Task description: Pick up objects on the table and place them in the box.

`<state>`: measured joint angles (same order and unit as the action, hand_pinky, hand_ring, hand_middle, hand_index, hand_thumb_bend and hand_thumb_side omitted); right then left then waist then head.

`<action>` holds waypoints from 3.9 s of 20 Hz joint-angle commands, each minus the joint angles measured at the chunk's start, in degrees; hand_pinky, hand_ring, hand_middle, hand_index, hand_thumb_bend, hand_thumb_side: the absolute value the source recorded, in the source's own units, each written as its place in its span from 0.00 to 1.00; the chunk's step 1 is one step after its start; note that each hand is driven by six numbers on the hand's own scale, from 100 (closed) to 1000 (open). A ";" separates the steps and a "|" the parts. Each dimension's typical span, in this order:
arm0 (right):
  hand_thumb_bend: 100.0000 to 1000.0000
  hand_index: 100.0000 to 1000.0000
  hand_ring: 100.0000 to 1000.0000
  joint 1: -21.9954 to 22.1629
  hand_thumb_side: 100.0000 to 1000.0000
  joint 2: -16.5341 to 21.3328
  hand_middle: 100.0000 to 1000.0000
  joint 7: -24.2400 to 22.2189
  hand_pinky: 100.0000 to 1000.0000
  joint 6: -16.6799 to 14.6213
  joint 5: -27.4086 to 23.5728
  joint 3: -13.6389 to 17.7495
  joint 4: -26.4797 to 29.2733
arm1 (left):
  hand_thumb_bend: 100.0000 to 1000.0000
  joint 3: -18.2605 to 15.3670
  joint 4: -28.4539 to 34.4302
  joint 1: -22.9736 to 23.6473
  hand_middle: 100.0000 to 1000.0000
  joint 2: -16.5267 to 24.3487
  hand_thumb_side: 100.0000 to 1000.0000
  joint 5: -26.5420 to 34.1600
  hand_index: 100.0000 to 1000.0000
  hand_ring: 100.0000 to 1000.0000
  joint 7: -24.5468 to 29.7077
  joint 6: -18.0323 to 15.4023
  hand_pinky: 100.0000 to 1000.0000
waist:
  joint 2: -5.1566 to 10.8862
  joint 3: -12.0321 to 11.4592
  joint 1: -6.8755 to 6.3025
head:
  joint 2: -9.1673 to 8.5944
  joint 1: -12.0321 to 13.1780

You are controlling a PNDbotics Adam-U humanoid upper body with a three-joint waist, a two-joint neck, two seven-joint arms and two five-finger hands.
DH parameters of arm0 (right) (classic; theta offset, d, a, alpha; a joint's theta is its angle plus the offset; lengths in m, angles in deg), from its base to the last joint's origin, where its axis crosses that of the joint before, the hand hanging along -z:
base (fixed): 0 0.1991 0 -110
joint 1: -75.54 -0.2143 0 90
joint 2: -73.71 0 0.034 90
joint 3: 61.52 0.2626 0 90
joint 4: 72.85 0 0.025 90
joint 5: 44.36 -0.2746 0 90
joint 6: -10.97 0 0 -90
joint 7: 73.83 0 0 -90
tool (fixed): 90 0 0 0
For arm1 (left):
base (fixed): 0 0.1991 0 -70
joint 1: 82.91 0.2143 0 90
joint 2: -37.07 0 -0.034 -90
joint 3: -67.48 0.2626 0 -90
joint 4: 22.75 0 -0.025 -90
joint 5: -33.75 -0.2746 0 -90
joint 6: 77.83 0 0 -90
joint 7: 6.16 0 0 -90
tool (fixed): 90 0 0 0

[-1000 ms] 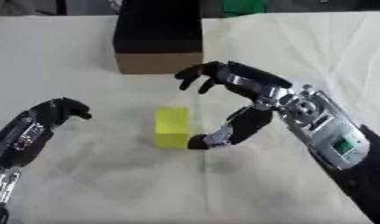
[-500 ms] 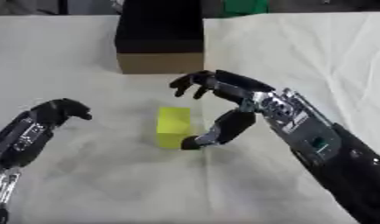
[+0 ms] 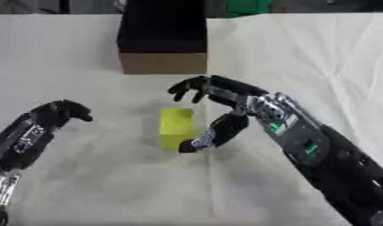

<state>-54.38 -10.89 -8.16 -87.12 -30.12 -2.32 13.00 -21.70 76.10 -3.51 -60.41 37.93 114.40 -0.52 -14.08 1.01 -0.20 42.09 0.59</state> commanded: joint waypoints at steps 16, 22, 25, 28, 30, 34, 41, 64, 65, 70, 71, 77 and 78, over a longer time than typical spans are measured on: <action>0.68 0.80 0.90 -1.39 0.30 -1.38 0.59 5.02 0.71 -3.62 11.75 -0.14 -1.94 | 0.06 0.00 0.68 -0.51 0.67 0.28 0.81 0.23 0.77 0.70 0.29 0.00 0.94 | 0.90 -0.20 0.07 | -0.28 -0.19; 0.67 0.73 0.85 -1.20 0.31 -2.27 0.51 7.00 0.69 -4.25 13.62 -0.42 -2.60 | 0.06 0.01 0.66 -0.49 0.67 0.23 0.81 0.22 0.77 0.70 0.31 0.04 0.94 | 0.89 -0.23 0.08 | -0.25 -0.27; 0.67 0.71 0.84 -1.20 0.31 -2.83 0.48 8.21 0.68 -4.32 14.54 -0.63 -3.15 | 0.06 0.06 0.63 -0.51 0.67 0.19 0.81 0.19 0.77 0.69 0.36 0.05 0.94 | 0.87 -0.25 0.07 | -0.22 -0.35; 0.65 0.68 0.82 -1.18 0.31 -3.25 0.45 9.41 0.66 -4.21 15.30 -0.70 -3.72 | 0.06 0.05 0.64 -0.51 0.67 0.18 0.81 0.20 0.77 0.69 0.36 0.06 0.94 | 0.84 -0.31 0.08 | -0.21 -0.40; 0.64 0.66 0.81 -1.13 0.31 -3.47 0.44 10.39 0.66 -4.03 15.66 -0.68 -4.14 | 0.06 0.06 0.62 -0.51 0.67 0.18 0.82 0.19 0.77 0.69 0.37 0.09 0.94 | 0.83 -0.34 0.12 | -0.18 -0.43; 0.60 0.63 0.80 -1.06 0.31 -3.72 0.41 12.14 0.65 -3.78 16.23 -0.69 -4.86 | 0.06 0.09 0.58 -0.52 0.67 0.12 0.82 0.15 0.77 0.69 0.43 0.13 0.94 | 0.81 -0.43 0.22 | -0.21 -0.42; 0.55 0.61 0.79 -0.98 0.28 -3.87 0.39 14.12 0.64 -3.47 16.91 -0.67 -5.63 | 0.06 0.08 0.57 -0.54 0.67 0.12 0.82 0.14 0.77 0.69 0.46 0.18 0.94 | 0.81 -0.53 0.31 | -0.24 -0.41; 0.41 0.57 0.75 -6.01 0.03 7.60 0.35 16.82 0.63 4.24 6.28 4.26 10.86 | 0.06 -0.10 0.58 -0.04 0.67 0.68 0.81 0.53 0.77 0.69 0.48 0.25 0.94 | 1.95 -0.72 1.04 | -0.56 0.18; 0.41 0.57 0.75 -6.41 0.03 8.25 0.35 16.94 0.63 4.46 6.10 4.58 11.23 | 0.06 -0.05 0.58 -0.08 0.67 0.71 0.81 0.56 0.77 0.69 0.52 0.25 0.94 | 1.97 -0.88 1.08 | -0.67 0.14; 0.41 0.57 0.74 -8.60 0.01 11.09 0.36 17.81 0.64 5.28 5.51 6.64 11.77 | 0.06 0.27 0.58 -0.41 0.67 0.87 0.81 0.64 0.77 0.69 0.87 0.20 0.94 | 1.77 -2.13 1.43 | -1.34 -0.23; 0.40 0.57 0.74 -9.25 0.00 11.54 0.36 18.05 0.64 5.36 5.53 7.14 11.55 | 0.06 0.36 0.57 -0.49 0.67 0.92 0.81 0.63 0.77 0.69 0.97 0.19 0.94 | 1.71 -2.43 1.53 | -1.56 -0.38; 0.40 0.58 0.73 -12.90 0.00 12.22 0.36 19.85 0.64 5.38 5.31 10.38 6.93 | 0.06 1.36 0.58 -1.91 0.67 0.95 0.81 0.97 0.77 0.69 1.90 0.20 0.94 | 1.04 -5.13 2.17 | -3.13 -2.05; 0.40 0.58 0.73 -13.54 0.00 12.11 0.36 20.17 0.64 5.29 5.44 10.91 5.81 | 0.06 1.57 0.62 -2.23 0.67 0.92 0.81 1.09 0.77 0.69 2.11 0.21 0.94 | 0.88 -5.69 2.27 | -3.43 -2.51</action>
<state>-66.65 -0.33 11.47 -81.75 -24.33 7.17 19.49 -20.35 76.06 -5.04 -60.34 38.46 116.14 -0.24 -14.12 -5.02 2.24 39.57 -1.42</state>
